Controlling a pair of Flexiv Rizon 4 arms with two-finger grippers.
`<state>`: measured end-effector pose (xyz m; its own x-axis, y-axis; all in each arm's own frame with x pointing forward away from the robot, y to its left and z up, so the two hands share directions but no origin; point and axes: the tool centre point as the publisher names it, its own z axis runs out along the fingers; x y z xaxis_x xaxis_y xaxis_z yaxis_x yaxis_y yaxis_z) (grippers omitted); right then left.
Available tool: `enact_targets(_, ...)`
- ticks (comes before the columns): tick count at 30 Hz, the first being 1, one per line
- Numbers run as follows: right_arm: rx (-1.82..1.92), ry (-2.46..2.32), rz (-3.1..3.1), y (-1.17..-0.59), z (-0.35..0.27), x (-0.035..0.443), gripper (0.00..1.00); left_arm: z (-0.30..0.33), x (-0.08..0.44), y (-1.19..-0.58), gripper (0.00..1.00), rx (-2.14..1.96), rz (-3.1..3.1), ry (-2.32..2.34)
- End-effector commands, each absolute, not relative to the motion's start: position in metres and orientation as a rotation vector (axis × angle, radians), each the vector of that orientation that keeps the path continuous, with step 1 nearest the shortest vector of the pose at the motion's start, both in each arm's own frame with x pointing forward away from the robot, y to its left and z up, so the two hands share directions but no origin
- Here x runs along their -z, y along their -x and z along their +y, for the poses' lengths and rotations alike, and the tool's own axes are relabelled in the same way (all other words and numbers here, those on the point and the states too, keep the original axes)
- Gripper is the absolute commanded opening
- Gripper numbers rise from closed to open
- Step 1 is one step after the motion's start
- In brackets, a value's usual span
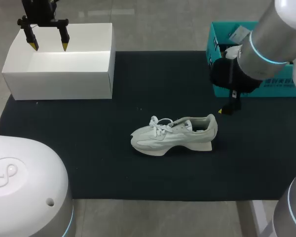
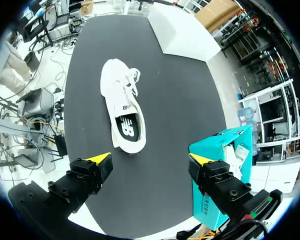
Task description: Take the shoe out of the shoebox, open the shoe tongue, remove and reinsert the insole, then place the shoe into the shoebox
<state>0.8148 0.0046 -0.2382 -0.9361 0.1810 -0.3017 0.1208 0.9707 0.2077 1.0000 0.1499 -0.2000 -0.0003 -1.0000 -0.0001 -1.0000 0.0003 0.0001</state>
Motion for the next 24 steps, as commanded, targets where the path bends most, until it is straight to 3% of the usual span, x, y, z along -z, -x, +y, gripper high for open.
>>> enact_targets(1, -1.258, 0.193, 2.612, -0.8112, -0.0040, 0.2459, 1.00, 0.1499, 0.2000, -1.0000, 1.00, 0.000, 2.222, 2.221)
enact_targets(24, -1.170, 0.171, 2.803, -0.8099, -0.0064, 0.2498, 1.00, 0.1499, 0.2000, -1.0000, 1.00, 0.000, 2.222, 2.221)
